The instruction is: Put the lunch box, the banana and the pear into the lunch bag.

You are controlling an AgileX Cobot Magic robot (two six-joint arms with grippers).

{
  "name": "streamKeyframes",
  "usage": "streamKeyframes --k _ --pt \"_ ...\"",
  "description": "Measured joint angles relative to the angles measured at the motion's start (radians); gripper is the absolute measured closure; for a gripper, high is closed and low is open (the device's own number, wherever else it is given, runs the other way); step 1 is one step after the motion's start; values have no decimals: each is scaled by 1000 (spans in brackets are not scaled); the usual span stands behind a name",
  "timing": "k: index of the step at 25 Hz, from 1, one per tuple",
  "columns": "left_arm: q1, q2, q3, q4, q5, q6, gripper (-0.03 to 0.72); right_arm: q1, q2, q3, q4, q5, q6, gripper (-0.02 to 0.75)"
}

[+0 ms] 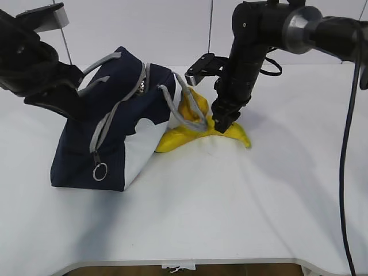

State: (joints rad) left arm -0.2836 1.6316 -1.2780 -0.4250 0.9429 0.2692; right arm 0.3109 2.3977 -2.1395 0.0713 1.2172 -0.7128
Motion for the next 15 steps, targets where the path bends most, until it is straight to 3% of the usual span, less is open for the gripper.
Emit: streamKeyframes --k 4,6,15 --pt "0 0 0 0 -2 0 690 0 0 0 -4 4 40 296" --pt "0 0 0 0 -2 0 690 0 0 0 -12 4 44 200" --pt "0 0 0 0 -2 0 690 0 9 0 -14 4 47 159"
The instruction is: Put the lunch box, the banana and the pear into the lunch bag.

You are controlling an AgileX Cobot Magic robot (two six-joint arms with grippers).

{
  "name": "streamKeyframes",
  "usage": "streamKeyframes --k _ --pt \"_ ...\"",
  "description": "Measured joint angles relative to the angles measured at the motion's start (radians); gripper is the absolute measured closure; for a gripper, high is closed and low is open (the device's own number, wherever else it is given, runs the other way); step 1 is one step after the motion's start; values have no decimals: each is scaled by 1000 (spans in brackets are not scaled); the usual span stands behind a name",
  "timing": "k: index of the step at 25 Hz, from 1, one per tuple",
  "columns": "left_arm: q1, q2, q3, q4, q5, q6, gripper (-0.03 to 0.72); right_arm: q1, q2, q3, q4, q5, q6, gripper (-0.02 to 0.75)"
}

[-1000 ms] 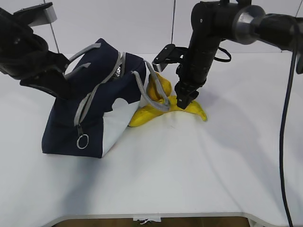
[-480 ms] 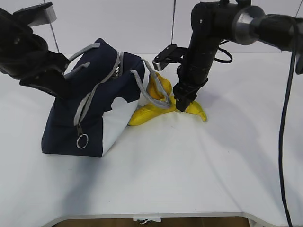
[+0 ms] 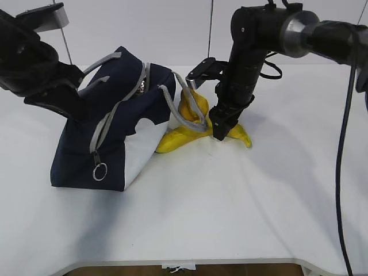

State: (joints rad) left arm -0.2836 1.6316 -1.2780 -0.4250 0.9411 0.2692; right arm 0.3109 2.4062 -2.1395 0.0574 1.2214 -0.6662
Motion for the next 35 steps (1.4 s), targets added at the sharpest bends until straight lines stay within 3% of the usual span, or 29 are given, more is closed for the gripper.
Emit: streamKeyframes --k 13,16,19,21,35 --pt "0 0 0 0 0 0 690 0 21 0 12 0 -5 184" --pt "0 0 0 0 0 0 690 0 21 0 10 0 -6 274" --pt "0 0 0 2 -3 0 690 0 21 0 4 8 -18 416" --pt "0 0 0 4 -9 0 690 0 21 0 6 11 -18 437" --pt "0 0 0 6 -13 0 690 0 -99 0 25 28 33 458"
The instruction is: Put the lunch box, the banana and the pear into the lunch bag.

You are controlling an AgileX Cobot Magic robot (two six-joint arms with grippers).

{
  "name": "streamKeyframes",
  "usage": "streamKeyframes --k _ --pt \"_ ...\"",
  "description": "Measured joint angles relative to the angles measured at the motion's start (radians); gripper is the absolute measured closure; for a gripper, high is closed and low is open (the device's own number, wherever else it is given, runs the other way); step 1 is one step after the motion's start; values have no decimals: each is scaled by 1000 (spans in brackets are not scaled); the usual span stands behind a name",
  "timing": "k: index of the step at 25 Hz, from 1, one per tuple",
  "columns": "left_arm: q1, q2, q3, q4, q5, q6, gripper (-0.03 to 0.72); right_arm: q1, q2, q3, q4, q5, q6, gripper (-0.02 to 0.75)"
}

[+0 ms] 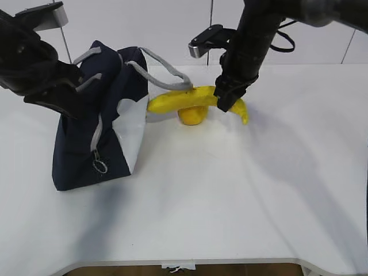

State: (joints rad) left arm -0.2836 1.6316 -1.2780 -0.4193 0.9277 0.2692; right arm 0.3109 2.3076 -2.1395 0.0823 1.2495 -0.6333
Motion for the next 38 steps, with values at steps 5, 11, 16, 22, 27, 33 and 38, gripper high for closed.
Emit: streamKeyframes --k 5,11,16,22,27,33,38 --pt "0 0 0 0 0 0 690 2 -70 0 -82 4 55 458" --pt "0 0 0 -4 0 0 690 2 -144 0 -276 4 132 458" --pt "0 -2 0 -13 0 0 690 2 -191 0 -437 4 214 458" --pt "0 -49 -4 -33 -2 0 690 2 -210 0 -554 5 390 458" --pt "0 -76 -4 -34 4 0 690 -5 -210 0 -644 5 605 458" --pt "0 -104 -4 -36 23 0 690 -30 -212 0 -659 3 699 458" --pt "0 -107 -4 -36 25 0 690 -34 -252 0 -358 5 735 458"
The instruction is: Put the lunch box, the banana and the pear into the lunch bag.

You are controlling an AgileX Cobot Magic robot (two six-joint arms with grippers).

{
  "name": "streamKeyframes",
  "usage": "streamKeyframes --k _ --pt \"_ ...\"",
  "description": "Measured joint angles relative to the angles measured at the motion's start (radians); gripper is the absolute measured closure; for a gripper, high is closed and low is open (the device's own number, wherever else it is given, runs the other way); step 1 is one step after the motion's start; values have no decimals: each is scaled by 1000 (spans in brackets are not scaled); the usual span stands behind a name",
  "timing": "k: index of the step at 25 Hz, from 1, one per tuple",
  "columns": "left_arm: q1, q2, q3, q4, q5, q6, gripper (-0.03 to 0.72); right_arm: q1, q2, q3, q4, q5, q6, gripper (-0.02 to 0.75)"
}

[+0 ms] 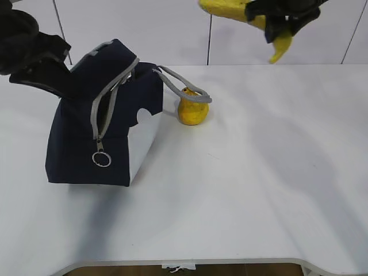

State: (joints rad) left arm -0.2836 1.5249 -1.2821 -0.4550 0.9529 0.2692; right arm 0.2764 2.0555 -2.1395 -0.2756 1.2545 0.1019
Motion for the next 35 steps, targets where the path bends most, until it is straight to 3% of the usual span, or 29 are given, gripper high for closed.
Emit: streamKeyframes --k 5,12,18,27,35 --pt "0 0 0 0 -15 -2 690 0 -15 0 410 2 6 458" --pt "0 0 0 -4 -22 -2 690 0 -15 0 825 -39 13 458" --pt "0 0 0 -13 -40 -2 690 0 21 -2 1105 -94 13 459" --pt "0 0 0 -72 -96 -4 690 2 165 -2 1297 -98 13 459" --pt "0 0 0 -94 -149 -4 690 30 222 -2 1358 -135 13 459"
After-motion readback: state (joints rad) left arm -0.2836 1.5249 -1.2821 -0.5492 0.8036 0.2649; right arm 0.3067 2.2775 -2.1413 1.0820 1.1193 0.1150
